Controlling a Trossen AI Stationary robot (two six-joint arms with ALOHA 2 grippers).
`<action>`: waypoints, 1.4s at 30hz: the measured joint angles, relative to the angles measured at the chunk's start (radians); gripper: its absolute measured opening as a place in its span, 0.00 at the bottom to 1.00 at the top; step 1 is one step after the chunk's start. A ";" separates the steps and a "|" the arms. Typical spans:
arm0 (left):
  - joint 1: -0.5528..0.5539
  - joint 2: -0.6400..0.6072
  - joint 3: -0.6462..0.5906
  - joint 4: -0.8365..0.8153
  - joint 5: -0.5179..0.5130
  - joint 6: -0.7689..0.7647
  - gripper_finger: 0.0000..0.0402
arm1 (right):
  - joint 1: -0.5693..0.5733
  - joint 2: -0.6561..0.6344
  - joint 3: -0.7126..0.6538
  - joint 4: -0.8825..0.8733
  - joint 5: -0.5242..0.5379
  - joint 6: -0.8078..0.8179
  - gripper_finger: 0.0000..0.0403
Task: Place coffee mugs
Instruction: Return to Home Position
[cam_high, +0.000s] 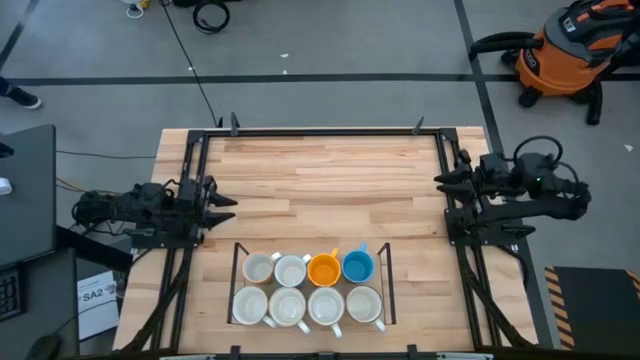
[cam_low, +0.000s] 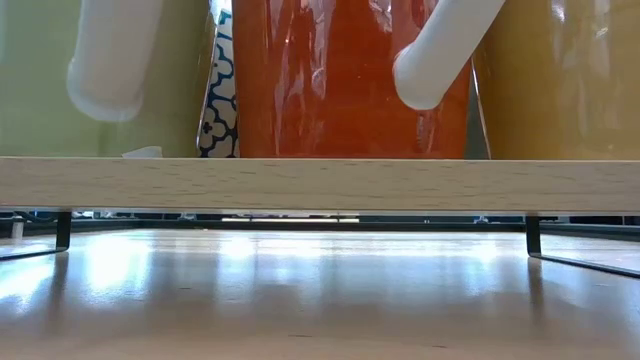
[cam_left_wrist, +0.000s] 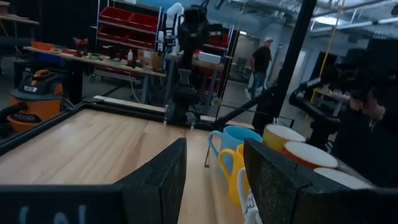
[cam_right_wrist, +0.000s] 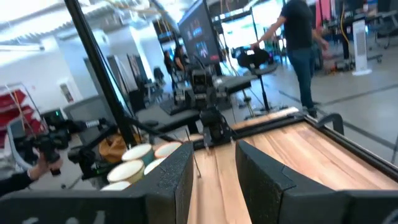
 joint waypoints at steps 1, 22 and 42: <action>0.000 0.000 -0.018 0.025 0.000 -0.006 0.41 | 0.000 -0.018 -0.024 0.021 0.000 -0.001 0.31; 0.001 0.001 -0.197 0.175 -0.088 -0.047 0.41 | 0.000 -0.119 -0.333 0.256 0.038 -0.013 0.31; 0.001 0.002 -0.221 0.197 -0.095 0.007 0.41 | 0.000 -0.119 -0.604 0.572 0.090 -0.070 0.31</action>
